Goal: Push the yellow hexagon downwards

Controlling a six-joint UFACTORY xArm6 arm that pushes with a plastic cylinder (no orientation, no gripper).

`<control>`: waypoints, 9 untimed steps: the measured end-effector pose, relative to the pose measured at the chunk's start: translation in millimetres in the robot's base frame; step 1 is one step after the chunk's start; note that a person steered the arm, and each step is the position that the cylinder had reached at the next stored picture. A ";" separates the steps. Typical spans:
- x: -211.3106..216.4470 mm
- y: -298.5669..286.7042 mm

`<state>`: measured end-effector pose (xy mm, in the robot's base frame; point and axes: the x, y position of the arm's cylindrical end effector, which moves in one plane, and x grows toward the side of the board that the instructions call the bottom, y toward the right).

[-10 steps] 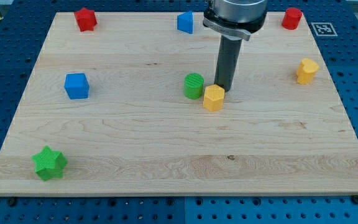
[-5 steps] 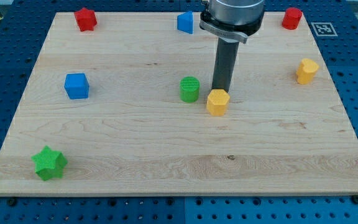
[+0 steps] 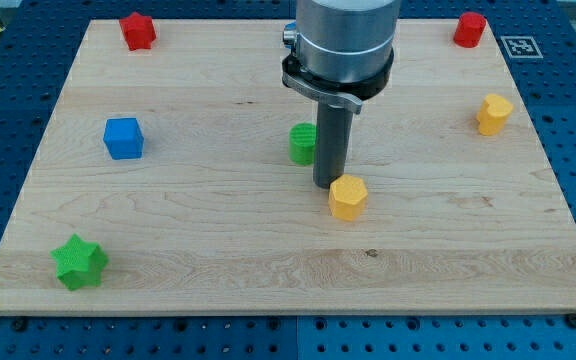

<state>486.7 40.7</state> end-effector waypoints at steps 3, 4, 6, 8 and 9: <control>28.0 17.1; 40.1 16.2; 18.6 37.6; 52.0 43.0; 53.0 43.0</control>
